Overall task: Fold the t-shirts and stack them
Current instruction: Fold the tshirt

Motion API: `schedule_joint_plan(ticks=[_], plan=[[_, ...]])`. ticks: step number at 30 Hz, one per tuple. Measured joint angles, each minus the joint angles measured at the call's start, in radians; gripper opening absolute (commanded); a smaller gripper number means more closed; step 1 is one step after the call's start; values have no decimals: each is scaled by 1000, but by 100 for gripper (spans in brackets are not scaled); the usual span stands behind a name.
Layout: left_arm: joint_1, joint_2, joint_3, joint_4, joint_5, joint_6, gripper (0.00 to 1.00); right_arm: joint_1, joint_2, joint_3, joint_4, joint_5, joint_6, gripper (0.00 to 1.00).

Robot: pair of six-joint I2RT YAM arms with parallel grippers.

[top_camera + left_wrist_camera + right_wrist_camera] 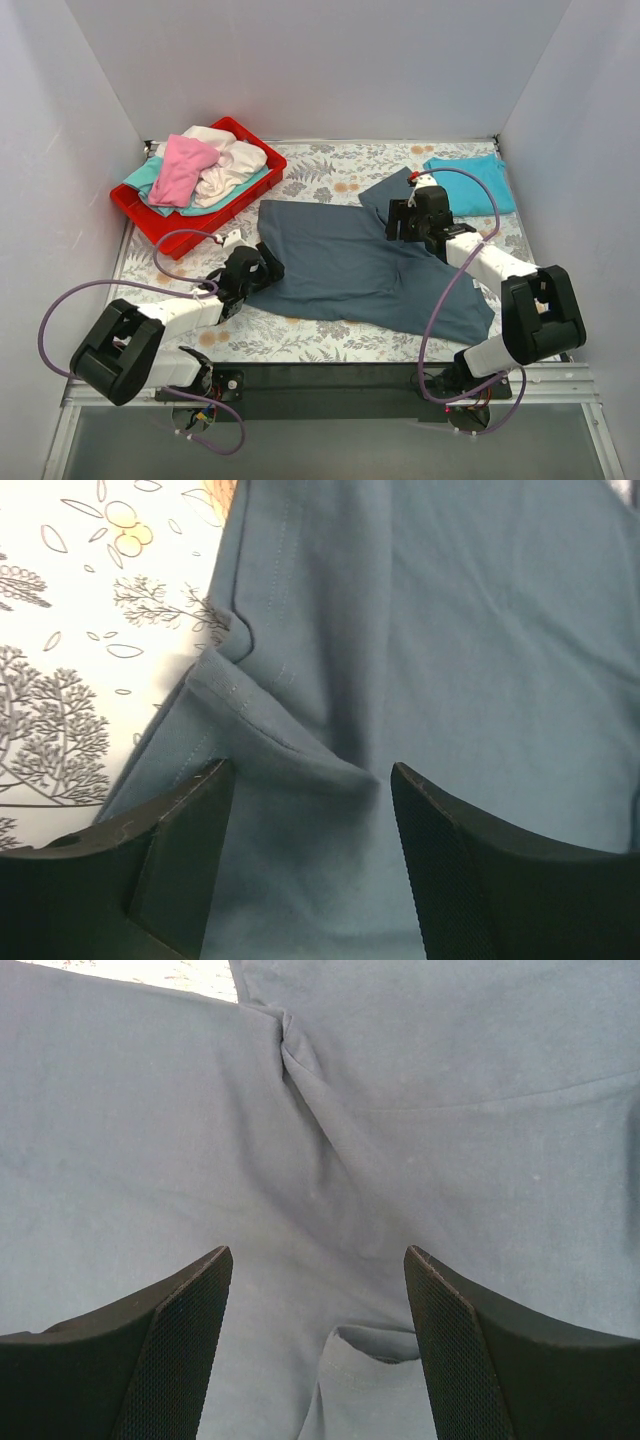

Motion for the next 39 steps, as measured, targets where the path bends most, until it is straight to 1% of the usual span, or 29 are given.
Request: schedule_joint_plan(ticks=[6,7,9,18,20,26,28,32,36,39], plan=[[0,6,-11,34,2,-72,68,0,25,0,19,-7,-3,64],[0,3,-13,34,-1,-87,71,0,30,0,22,-7,-3,64],[-2,-13,-19,23,-11,-116,73,0,36,0,23,-8,-3,64],[-14,-172,-58,-167,-83,-239,78,0,72,0,73,-37,-3,64],[-19,-198,-59,-208,-93,-262,80,0,85,-1,82,-43,-3,64],[-41,-245,-46,-323,-141,-301,80,0,103,-2,91,-59,-7,64],[-43,-232,-22,-357,-158,-283,81,0,103,-2,93,-60,-10,64],[-43,-142,77,-399,-196,-215,82,0,103,-2,94,-61,-14,64],[-43,-87,179,-383,-246,-113,86,0,103,-2,94,-68,-15,64],[-39,-55,256,-340,-288,-31,87,0,103,-2,94,-85,-17,64]])
